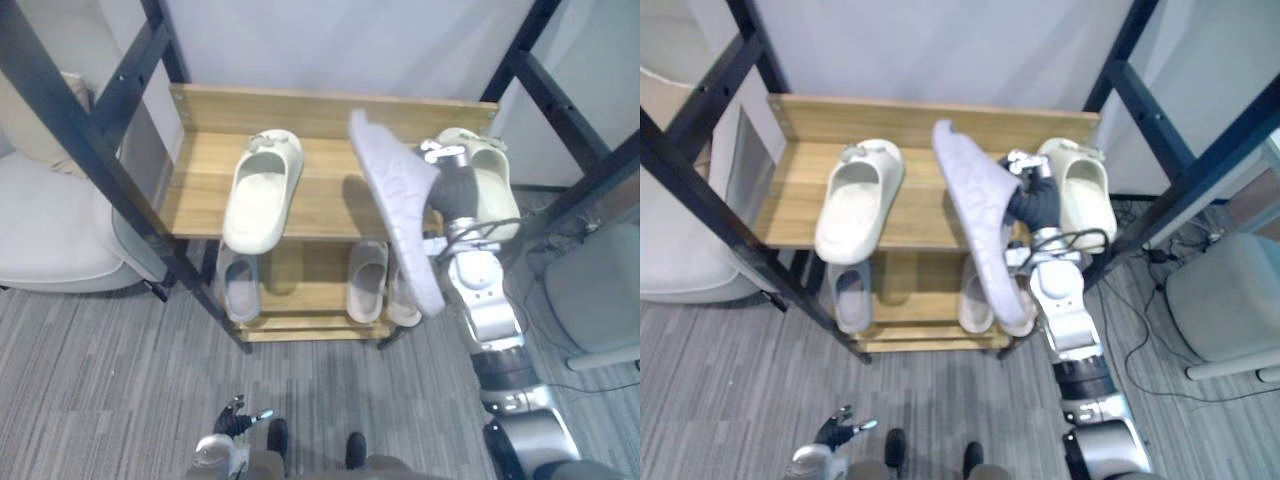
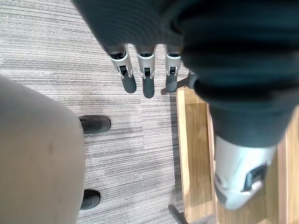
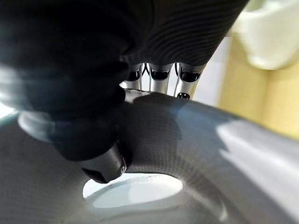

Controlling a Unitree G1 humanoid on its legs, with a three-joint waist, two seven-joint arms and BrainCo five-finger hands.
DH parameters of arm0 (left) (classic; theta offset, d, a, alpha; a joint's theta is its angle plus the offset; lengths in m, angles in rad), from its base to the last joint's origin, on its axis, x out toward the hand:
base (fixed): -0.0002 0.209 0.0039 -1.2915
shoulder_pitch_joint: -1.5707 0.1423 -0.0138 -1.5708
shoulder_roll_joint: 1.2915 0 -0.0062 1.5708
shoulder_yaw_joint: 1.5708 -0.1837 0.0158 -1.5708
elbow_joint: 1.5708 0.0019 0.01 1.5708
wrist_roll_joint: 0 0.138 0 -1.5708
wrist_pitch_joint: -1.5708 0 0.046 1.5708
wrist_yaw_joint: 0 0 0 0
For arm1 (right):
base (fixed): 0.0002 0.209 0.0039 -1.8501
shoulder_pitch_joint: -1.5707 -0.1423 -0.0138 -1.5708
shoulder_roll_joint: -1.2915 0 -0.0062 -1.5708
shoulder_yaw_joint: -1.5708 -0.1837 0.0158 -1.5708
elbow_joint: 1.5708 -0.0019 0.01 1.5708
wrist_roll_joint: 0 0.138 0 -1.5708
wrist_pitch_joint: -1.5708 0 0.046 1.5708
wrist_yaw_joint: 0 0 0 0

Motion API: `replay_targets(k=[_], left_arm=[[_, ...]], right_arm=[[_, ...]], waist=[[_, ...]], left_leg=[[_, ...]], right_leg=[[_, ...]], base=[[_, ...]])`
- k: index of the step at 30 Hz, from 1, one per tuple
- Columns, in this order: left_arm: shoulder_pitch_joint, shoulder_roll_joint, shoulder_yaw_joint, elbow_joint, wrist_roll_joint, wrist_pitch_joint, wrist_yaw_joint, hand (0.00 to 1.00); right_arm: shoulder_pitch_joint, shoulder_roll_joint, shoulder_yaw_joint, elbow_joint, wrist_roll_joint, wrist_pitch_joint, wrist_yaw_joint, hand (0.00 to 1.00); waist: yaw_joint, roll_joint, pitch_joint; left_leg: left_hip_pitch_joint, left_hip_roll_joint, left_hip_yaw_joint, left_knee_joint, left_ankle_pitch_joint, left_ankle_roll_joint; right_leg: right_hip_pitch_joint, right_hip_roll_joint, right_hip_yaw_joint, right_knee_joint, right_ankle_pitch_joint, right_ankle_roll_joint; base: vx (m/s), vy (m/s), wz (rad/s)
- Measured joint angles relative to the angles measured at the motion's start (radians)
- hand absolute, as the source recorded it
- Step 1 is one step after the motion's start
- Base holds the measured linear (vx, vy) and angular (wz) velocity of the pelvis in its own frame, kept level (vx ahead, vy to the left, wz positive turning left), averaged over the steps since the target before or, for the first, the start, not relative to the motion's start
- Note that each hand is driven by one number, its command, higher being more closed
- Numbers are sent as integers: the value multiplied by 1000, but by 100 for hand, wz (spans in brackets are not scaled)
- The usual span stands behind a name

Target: Organize the slippers on the shoe rack

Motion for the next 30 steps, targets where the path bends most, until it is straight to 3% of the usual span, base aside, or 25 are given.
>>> replay_targets(k=[6, 16, 18, 21, 25, 27, 30], left_arm=[[4, -2, -1, 21, 5, -2, -1, 0], [-3, -4, -10, 59, 8, -15, -1, 0], [-31, -4, -9, 58, 7, -22, -2, 0], [-100, -17, -10, 55, -19, -37, -1, 0], [-143, -4, 0, 14, -71, -55, 1, 0], [-167, 11, 6, -1, -92, -59, 4, 0], [-174, 34, 28, -1, -92, -60, 11, 0]], right_arm=[[77, 18, 92, -72, 78, -32, 81, 100], [181, -35, 362, -48, 96, -30, 221, 100], [168, -62, 402, -9, 90, -31, 233, 100], [91, -110, 422, 96, 86, -21, 234, 100], [1, -166, 455, 141, 19, -9, 219, 100], [-41, -187, 478, 142, -27, -8, 206, 100], [-84, -188, 482, 143, -69, -9, 182, 100]], waist=[[-14, 7, -23], [-10, 24, -40], [-6, 32, -5], [-1, 77, 96], [18, 87, 185], [23, 87, 211], [26, 84, 248]], left_leg=[[13, 1, 19, 0, 0, 0], [-8, 0, 5, 26, -22, -11], [-128, -2, -6, 203, -82, -2], [-304, 2, -40, 456, -167, 4], [-429, 4, -51, 614, -228, -3], [-532, 8, -58, 735, -277, -14], [-613, 8, -57, 844, -309, -8]], right_leg=[[-1, 0, 19, 9, 0, 0], [1, -1, 11, 4, -2, 5], [-84, -11, 3, 125, -47, 0], [-219, -20, -23, 344, -127, -6], [-346, -35, -34, 515, -209, -15], [-448, -45, -36, 644, -268, -20], [-527, -57, -32, 765, -307, -22]], base=[[-56, -2, -10], [-16, -5, 4], [-33, 5, 19], [-147, 8, 31], [-199, 7, 13], [-217, 12, 8], [-78, 6, 3]])
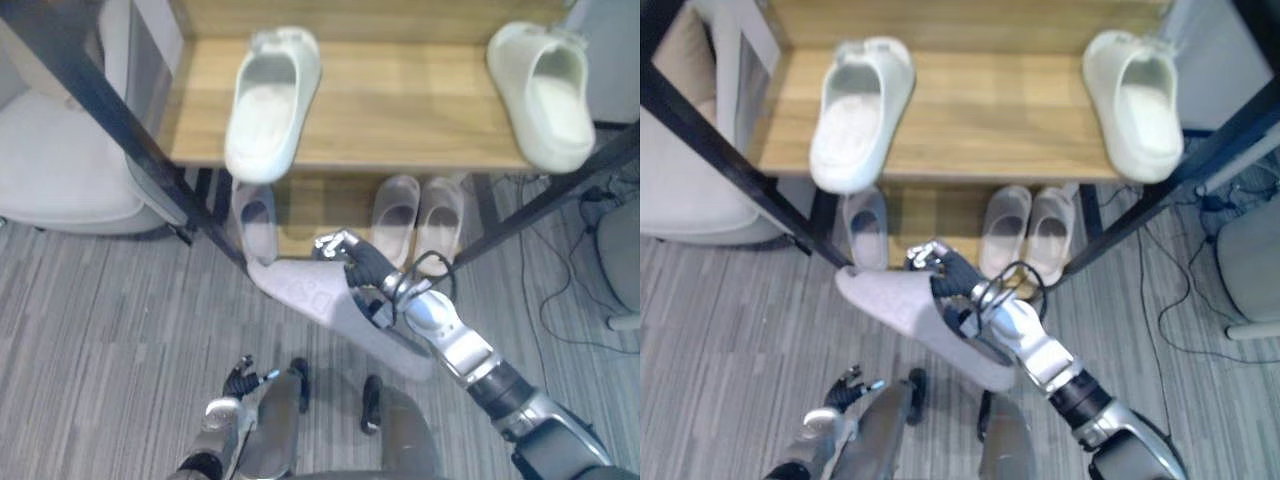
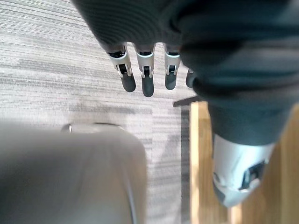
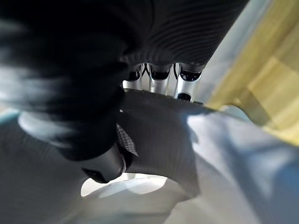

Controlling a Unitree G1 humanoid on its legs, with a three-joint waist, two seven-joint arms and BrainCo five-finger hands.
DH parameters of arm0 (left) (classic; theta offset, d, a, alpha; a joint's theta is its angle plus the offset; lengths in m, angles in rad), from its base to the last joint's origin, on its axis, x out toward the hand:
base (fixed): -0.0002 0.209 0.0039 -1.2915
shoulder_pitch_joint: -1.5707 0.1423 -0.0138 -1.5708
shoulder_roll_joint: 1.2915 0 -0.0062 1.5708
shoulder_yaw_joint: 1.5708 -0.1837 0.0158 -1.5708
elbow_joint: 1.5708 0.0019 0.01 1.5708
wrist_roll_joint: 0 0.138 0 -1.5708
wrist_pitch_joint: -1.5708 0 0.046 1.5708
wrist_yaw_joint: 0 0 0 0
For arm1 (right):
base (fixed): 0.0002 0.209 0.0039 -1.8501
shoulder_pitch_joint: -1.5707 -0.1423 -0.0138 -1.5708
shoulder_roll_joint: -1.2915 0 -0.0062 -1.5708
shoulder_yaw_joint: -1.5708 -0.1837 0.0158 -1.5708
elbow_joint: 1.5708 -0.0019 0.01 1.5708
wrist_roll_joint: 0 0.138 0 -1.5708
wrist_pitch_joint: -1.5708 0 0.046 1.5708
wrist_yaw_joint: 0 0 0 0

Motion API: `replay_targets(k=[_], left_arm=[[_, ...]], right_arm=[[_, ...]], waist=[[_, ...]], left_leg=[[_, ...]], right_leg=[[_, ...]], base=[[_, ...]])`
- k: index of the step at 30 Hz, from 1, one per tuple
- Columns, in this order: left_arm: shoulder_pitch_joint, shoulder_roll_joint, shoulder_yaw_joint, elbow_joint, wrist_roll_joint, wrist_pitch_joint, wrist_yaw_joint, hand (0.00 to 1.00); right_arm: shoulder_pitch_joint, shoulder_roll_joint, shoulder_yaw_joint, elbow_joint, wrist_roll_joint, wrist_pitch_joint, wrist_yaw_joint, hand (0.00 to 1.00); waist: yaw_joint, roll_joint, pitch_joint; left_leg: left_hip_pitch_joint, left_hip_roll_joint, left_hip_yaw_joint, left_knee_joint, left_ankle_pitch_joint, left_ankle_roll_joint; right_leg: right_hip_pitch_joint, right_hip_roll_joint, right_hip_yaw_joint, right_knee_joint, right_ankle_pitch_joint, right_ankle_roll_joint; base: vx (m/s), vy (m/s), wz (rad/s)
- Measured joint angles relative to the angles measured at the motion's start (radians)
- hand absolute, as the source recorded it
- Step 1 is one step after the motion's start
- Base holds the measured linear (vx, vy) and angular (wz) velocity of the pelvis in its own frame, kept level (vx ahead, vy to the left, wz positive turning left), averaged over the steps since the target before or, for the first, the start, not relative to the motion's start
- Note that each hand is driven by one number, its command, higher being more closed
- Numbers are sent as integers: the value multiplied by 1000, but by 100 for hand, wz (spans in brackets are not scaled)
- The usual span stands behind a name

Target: Organize the slippers on the shoe rack

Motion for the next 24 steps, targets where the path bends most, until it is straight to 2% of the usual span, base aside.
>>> replay_targets(k=[2, 5, 8, 9, 11, 12, 14, 18, 24], left_arm=[[2, 8, 14, 12, -1, 9, 17, 0], [2, -3, 46, 4, -21, 10, 33, 0], [-1, -15, 66, -17, -29, 12, 38, 0], [-1, -26, 86, -38, -36, 12, 39, 0], [0, -32, 90, -53, -37, 12, 40, 0], [1, -41, 92, -74, -39, 11, 50, 0], [0, -47, 92, -85, -47, 11, 58, 0], [7, -70, 98, -138, -104, 12, 80, 0], [7, -75, 90, -186, -110, 10, 86, 0]], right_arm=[[-40, -7, -4, 0, -8, 0, -29, 100], [-93, -16, -8, 0, -79, 7, -78, 100], [-115, -4, -61, 0, -116, 11, -122, 100], [-125, 2, -103, 0, -124, 22, -153, 100], [-135, 1, -135, 1, -136, 28, -172, 100], [-168, 4, -172, 19, -158, 35, -211, 100], [-200, 9, -201, 52, -172, 45, -239, 100], [-311, 10, -320, 175, -236, 102, -340, 100], [-454, 10, -401, 332, -277, 159, -413, 100]], waist=[[11, -5, 24], [20, -14, 48], [29, -17, 62], [44, -20, 73], [56, -20, 73], [65, -20, 74], [71, -20, 74], [99, -22, 73], [110, -22, 71]], left_leg=[[-101, 0, -3, 117, -41, -3], [-225, -1, -16, 257, -83, -3], [-316, -3, -34, 356, -113, -9], [-358, -5, -39, 409, -130, -10], [-395, -11, -44, 441, -138, -12], [-447, -18, -51, 476, -144, -10], [-481, -22, -61, 499, -147, -14], [-569, -49, -88, 555, -143, -34], [-610, -69, -114, 582, -138, -48]], right_leg=[[-100, -14, 1, 128, -51, -5], [-213, -32, -15, 272, -109, -7], [-288, -46, -31, 375, -153, -11], [-324, -56, -34, 430, -177, -14], [-357, -66, -38, 469, -198, -13], [-403, -75, -42, 511, -214, -19], [-429, -84, -52, 536, -224, -22], [-498, -114, -76, 615, -252, -48], [-513, -135, -114, 653, -282, -62]], base=[[-95, 2, 4], [-73, -12, 16], [-74, -18, 16], [-89, -18, 14], [-95, -21, 16], [-112, -30, 19], [-72, -21, 18], [-44, -48, 26], [-11, -56, 21]])
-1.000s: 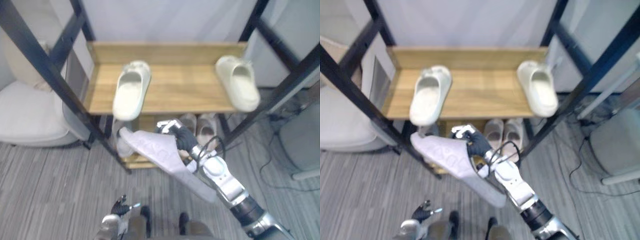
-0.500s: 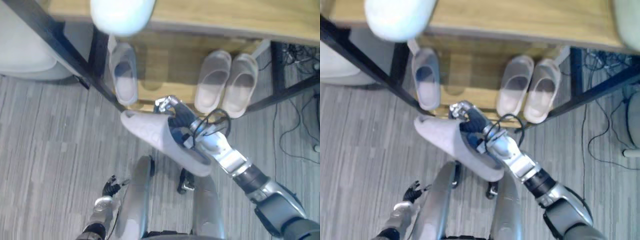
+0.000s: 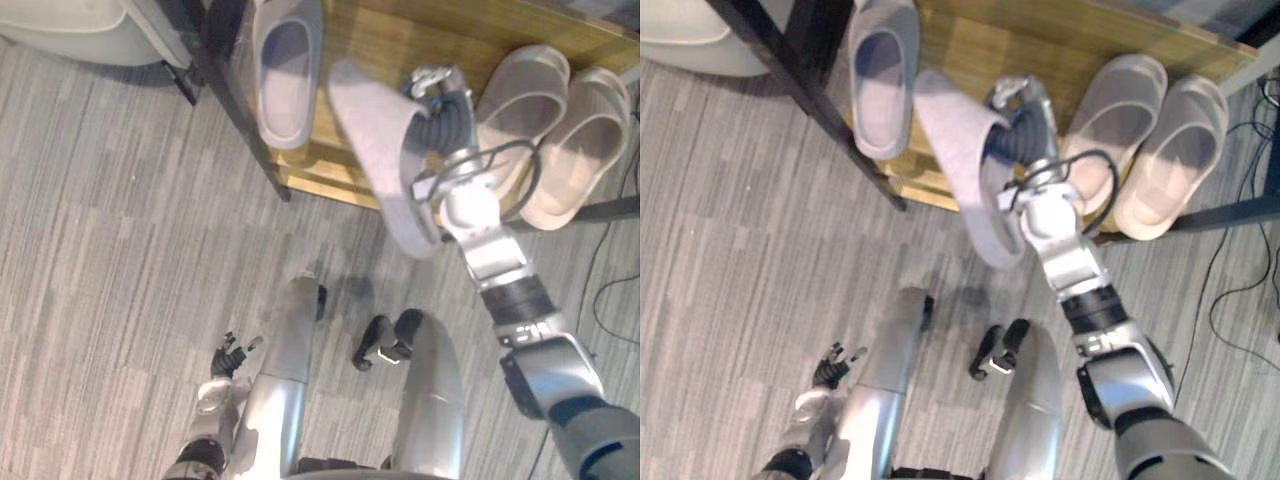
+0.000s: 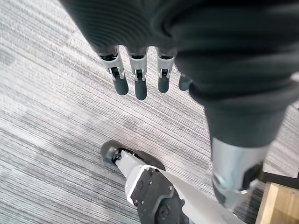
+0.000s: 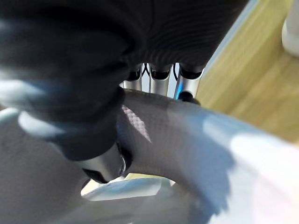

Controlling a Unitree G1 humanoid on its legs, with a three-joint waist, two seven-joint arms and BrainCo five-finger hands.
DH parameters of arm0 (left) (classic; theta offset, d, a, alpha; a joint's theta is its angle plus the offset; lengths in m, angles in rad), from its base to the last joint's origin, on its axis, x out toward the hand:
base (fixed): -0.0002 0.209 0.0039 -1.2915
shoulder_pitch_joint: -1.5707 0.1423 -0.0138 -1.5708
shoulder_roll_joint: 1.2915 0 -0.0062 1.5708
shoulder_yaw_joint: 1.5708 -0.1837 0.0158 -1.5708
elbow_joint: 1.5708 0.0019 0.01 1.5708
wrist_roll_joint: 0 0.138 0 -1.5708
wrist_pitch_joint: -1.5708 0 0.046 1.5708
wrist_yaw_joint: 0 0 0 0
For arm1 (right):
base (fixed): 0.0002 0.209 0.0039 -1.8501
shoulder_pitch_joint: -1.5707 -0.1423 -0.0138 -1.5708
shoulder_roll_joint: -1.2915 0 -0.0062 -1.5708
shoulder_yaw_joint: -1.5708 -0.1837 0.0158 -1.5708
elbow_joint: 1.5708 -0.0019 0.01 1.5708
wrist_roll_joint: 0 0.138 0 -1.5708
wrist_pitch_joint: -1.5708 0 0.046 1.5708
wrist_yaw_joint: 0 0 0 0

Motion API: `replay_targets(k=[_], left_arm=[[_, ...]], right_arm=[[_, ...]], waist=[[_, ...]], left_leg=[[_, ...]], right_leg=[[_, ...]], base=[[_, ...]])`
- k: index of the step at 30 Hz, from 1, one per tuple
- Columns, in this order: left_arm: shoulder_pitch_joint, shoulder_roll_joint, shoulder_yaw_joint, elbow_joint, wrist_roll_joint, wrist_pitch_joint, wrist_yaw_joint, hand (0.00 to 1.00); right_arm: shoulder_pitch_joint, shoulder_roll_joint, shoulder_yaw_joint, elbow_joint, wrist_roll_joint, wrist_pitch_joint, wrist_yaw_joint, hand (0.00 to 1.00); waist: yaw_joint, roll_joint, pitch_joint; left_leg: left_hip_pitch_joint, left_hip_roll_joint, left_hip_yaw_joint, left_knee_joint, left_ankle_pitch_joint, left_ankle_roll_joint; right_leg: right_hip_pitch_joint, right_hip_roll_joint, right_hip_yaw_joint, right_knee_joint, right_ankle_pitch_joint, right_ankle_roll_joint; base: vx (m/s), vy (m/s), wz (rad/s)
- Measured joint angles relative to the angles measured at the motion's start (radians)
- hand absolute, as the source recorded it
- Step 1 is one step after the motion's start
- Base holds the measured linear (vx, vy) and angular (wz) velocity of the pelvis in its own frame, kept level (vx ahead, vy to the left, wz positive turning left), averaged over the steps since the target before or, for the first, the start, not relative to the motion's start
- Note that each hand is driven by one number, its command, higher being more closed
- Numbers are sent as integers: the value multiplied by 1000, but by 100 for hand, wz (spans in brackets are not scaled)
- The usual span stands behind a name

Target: Organize the slippers on the shoe rack

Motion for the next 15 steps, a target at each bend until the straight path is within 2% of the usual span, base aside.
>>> replay_targets(k=[7, 11, 13, 14, 15], left_arm=[[-7, -5, -14, -30, -5, 2, 21, 0], [-18, -6, -27, -29, -5, 2, 24, 0], [-20, -8, -43, -27, -5, 2, 34, 0], [-23, -10, -43, -27, -5, 1, 40, 0], [-28, -13, -46, -27, -5, 1, 40, 0]], right_arm=[[-198, 4, -34, 281, -6, 54, -39, 100], [-277, 24, -37, 368, -34, 59, -76, 100], [-287, 35, -40, 411, -33, 63, -95, 100], [-290, 42, -53, 422, -33, 65, -100, 0], [-292, 47, -77, 443, -33, 71, -111, 0]], waist=[[20, -1, -11], [31, -2, -19], [35, -1, -51], [36, -1, -57], [39, -1, -66]], left_leg=[[-81, -30, -52, 9, 22, -39], [-103, -40, -61, 12, 30, -55], [-126, -43, -67, 12, 34, -61], [-128, -45, -72, 11, 36, -65], [-131, -52, -79, 10, 39, -70]], right_leg=[[-53, -22, -54, 35, -23, -29], [-78, -33, -61, 60, -34, -44], [-99, -35, -67, 66, -36, -47], [-99, -36, -72, 67, -37, -51], [-98, -41, -81, 70, -40, -56]], base=[[-15, -49, 21], [-13, -35, 12], [-19, -14, 8], [-12, -5, 12], [-12, -4, 15]])
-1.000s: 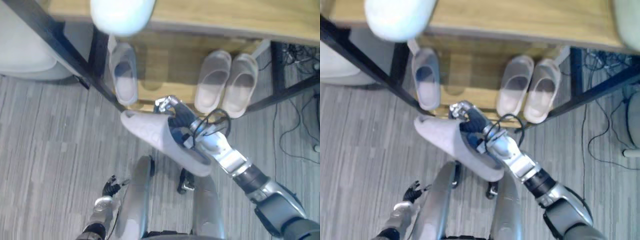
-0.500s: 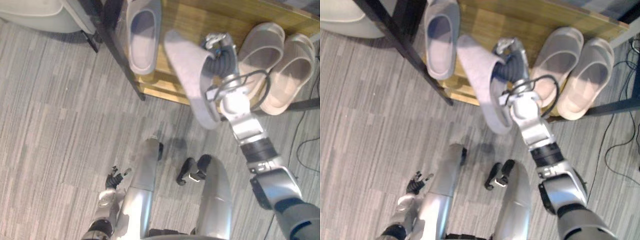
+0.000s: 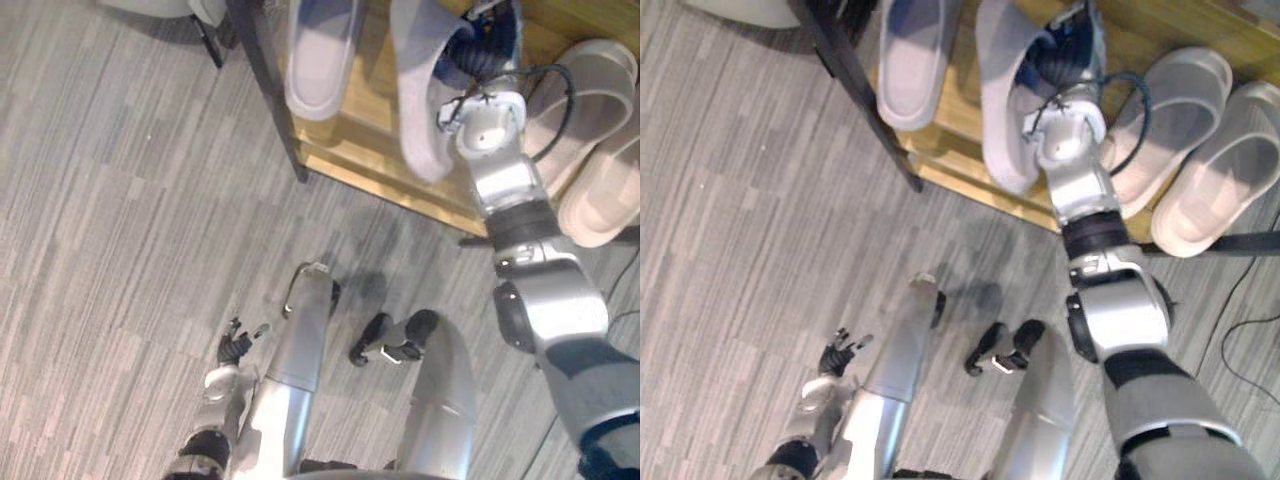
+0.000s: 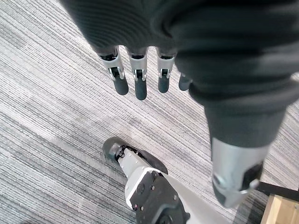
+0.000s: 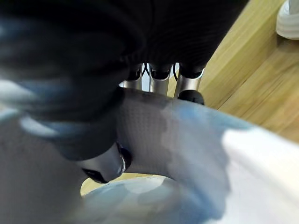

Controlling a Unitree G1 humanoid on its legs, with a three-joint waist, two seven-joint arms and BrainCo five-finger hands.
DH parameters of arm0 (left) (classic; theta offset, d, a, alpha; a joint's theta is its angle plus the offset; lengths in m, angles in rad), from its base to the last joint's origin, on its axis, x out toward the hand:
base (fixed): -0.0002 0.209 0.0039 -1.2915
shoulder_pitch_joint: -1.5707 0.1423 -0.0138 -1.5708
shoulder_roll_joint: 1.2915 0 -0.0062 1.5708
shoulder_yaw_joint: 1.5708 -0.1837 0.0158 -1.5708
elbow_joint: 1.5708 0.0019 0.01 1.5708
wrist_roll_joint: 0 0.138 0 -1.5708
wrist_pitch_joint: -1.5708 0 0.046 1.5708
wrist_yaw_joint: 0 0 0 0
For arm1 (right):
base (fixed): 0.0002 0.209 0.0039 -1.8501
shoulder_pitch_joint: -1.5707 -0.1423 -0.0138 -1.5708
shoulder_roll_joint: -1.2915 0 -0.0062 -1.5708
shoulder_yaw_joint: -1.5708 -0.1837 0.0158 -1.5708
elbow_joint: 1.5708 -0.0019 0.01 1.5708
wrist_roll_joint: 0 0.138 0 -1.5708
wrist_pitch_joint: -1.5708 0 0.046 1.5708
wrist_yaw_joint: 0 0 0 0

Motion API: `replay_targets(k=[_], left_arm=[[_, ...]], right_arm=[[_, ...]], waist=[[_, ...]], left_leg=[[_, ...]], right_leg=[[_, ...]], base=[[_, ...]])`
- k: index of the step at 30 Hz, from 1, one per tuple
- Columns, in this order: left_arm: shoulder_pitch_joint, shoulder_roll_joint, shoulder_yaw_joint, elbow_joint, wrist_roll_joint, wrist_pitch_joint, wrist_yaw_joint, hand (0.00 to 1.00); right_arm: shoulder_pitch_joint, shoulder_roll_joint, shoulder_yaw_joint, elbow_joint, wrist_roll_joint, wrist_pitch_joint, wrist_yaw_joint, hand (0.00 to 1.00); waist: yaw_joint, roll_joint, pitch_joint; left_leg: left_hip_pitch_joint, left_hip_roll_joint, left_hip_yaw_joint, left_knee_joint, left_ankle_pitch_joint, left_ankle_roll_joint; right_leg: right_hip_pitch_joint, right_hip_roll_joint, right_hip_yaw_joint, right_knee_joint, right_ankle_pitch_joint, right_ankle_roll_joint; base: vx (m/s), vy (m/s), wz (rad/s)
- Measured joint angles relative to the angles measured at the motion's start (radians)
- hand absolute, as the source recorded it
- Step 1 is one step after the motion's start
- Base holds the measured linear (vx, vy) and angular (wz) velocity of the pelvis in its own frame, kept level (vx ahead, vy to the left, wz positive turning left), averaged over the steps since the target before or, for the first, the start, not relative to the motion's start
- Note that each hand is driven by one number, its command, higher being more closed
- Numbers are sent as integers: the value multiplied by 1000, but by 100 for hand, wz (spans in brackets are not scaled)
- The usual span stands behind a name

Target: Organize the slippers on the shoe rack

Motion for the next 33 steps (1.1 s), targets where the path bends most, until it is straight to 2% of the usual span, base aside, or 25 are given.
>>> replay_targets(k=[6, 10, 17, 29, 33], left_arm=[[-13, -2, -15, 7, 0, 2, 3, 0], [-20, -5, -14, 22, 0, 7, 22, 0], [-47, -10, 1, 58, 0, 15, 22, 0], [-63, -16, 37, 80, -10, 16, 22, 0], [-68, -15, 47, 86, -32, 17, 22, 0]], right_arm=[[-22, 18, -40, 68, 31, 31, -44, 0], [-22, 41, -73, 75, 101, 30, -71, 0], [-20, 93, -96, 28, 197, 27, -78, 0], [33, 163, -109, 0, 199, 15, -68, 0], [88, 201, -104, -60, 202, 9, -67, 0]], waist=[[16, 0, -4], [19, -1, -11], [18, 0, -12], [9, -2, -12], [-3, -2, -12]], left_leg=[[-6, -9, -12, -8, 8, -10], [-13, -15, -21, -13, 17, -24], [-7, -11, -18, -15, 19, -26], [30, 16, -8, -56, 28, -27], [67, 27, -4, -83, 28, -27]], right_leg=[[0, -13, -17, 13, -10, -7], [0, -19, -31, 13, -15, -15], [2, -16, -27, 11, -15, -15], [25, 7, -22, -33, -2, -20], [57, 15, -23, -63, 6, -17]], base=[[-15, 4, 12], [0, 20, 10], [-1, 38, -1], [-2, 28, -4], [3, 11, -4]])
